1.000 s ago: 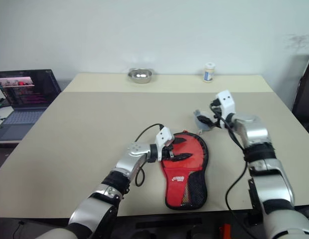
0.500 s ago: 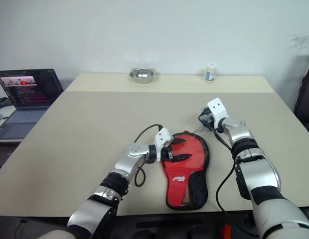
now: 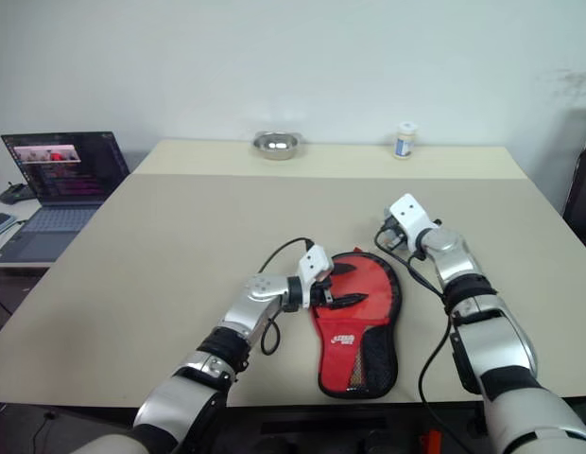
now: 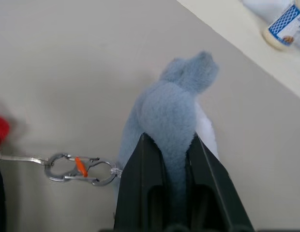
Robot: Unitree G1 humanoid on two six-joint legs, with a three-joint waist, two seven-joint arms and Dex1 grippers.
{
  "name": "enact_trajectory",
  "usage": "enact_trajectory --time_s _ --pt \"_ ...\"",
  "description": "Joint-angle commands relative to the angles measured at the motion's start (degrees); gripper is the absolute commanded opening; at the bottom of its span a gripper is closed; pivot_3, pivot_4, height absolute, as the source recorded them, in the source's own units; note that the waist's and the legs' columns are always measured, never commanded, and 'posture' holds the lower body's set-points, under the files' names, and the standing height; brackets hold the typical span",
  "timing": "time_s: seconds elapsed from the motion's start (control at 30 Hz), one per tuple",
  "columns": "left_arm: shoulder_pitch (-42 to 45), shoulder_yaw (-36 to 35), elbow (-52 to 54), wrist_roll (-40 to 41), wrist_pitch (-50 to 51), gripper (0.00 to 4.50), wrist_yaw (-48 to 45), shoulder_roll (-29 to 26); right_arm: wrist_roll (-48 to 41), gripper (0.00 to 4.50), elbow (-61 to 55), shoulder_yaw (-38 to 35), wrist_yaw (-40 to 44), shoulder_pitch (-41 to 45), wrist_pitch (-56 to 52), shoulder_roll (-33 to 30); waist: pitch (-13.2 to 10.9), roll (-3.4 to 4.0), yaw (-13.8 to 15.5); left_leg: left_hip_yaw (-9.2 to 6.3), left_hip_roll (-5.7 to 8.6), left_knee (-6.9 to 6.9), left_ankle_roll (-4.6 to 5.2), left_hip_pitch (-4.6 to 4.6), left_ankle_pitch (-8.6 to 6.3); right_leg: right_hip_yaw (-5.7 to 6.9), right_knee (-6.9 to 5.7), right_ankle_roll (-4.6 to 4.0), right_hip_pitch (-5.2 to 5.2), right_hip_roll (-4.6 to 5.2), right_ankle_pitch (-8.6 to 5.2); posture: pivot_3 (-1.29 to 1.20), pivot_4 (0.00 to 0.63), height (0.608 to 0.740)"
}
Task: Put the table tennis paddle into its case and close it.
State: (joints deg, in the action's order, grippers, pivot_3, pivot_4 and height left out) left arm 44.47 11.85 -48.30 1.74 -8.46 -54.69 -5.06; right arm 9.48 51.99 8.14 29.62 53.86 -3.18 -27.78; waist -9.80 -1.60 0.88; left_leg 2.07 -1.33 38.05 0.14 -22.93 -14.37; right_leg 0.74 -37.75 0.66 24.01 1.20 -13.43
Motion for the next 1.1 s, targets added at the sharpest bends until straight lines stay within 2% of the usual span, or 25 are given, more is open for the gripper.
enact_trajectory --time_s 0.03,0.27,0.37,0.47,0.67,1.1 --pt "-1.04 1.50 -7.09 -2.48 -0.02 3.87 0.53 0.98 -0.37 0.05 -17.20 -2.72 5.46 -7.70 -6.79 -9.36 0.06 0.10 0.61 -0.02 0.04 0.01 0.00 -0.02 0.00 0.01 0.04 0.04 -0.02 0.03 -0.01 0.00 0.150 0.740" --pt "2.20 2.32 -12.85 -4.15 -1.76 3.87 0.79 2.51 -6.32 0.04 -52.78 -7.19 17.70 -30.56 -25.60 -21.86 0.46 0.69 0.91 -0.28 0.32 0.04 0.02 0.14 -0.01 0.20 0.24 0.32 -0.39 0.17 -0.10 0.00 0.150 0.740" --pt "3.73 2.86 -15.03 -5.53 -2.46 3.87 1.11 3.26 -10.92 0.04 -67.59 -9.57 21.83 -38.99 -34.74 -25.25 0.65 0.89 1.00 -0.44 0.37 0.02 0.02 0.18 -0.01 0.35 0.66 0.42 -0.68 0.15 -0.05 0.00 0.150 0.740" --pt "4.99 3.08 -17.05 -6.71 -2.83 3.87 1.94 4.13 -14.11 0.04 -77.57 -11.12 22.28 -43.46 -41.49 -26.03 0.72 0.78 0.83 -0.54 0.41 0.02 0.03 0.15 0.00 0.36 0.78 0.48 -0.78 0.19 -0.02 0.00 0.150 0.740" --pt "6.31 3.41 -19.65 -8.36 -3.46 3.87 2.77 5.79 -16.72 0.04 -90.00 -10.68 21.21 -51.39 -47.91 -27.06 0.91 0.50 0.76 -0.62 0.58 0.05 0.16 0.15 0.07 0.32 0.86 0.47 -0.84 0.31 -0.05 0.00 0.150 0.740" --pt "6.81 3.29 -21.44 -10.14 -3.81 3.87 3.97 6.93 -26.16 0.04 -101.56 -23.60 26.97 -68.21 -52.62 -32.81 1.00 0.31 2.25 -0.66 0.91 -0.01 0.47 -0.03 -0.12 0.32 0.95 1.00 -0.84 0.69 -0.24 0.00 0.150 0.740"
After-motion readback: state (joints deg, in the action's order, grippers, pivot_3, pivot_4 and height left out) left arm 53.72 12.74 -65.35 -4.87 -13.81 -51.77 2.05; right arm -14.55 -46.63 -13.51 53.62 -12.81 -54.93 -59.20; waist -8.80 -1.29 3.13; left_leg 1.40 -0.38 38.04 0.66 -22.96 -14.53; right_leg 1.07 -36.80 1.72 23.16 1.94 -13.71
